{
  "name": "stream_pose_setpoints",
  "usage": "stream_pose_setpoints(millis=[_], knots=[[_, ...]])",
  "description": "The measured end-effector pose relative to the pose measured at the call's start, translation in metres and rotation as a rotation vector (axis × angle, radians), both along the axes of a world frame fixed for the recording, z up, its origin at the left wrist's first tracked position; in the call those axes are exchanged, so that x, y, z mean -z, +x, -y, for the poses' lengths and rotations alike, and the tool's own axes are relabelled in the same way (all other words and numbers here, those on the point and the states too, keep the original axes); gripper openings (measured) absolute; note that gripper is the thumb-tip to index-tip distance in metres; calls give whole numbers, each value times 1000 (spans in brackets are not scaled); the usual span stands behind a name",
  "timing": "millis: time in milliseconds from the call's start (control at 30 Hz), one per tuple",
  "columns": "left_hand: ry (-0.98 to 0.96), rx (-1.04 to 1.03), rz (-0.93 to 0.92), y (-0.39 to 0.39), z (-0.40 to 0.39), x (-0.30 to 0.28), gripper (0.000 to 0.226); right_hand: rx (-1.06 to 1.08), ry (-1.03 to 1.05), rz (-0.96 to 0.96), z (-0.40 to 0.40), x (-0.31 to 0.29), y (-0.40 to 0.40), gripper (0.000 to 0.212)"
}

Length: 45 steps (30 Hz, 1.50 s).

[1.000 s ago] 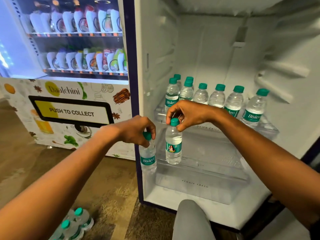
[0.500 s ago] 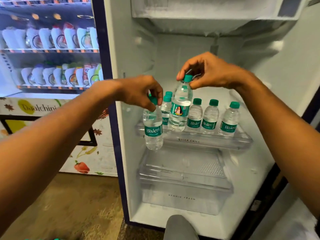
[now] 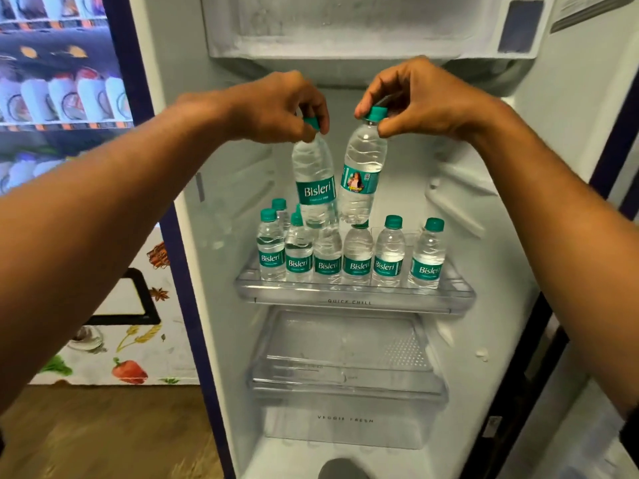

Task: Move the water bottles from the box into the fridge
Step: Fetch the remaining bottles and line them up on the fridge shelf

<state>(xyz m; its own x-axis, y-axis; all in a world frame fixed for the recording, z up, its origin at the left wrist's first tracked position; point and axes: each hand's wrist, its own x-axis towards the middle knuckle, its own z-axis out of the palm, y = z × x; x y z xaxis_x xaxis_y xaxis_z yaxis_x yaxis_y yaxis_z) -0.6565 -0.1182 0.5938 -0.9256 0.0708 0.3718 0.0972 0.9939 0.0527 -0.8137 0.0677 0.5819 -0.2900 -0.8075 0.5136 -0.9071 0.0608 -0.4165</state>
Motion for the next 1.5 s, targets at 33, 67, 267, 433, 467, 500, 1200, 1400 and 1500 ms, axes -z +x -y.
stream_pose_setpoints(millis=[33,67,267,433,467,500,1200,1400,1500], knots=[[-4,-4,-25,-7,1,-1,24,21,-17,-6,-2,-1,-4,30],[-12,-10,-48,-14,1,-1,24,41,-34,-9,-3,-2,-7,30],[-77,-49,-184,-56,4,9,30,124,-160,2,-9,-4,-35,27],[-88,-124,-208,-90,13,28,32,176,-231,33,-4,4,-54,28],[-91,-137,-195,-97,15,33,32,186,-236,32,-3,5,-56,28],[-86,-149,-174,-102,19,39,33,194,-232,30,-1,6,-59,28],[-89,-77,236,-151,49,127,28,181,-10,11,36,36,-77,28],[-57,-101,279,-154,47,129,31,182,12,9,43,35,-74,29],[11,-121,307,-151,44,124,39,191,18,-2,47,32,-71,30]])
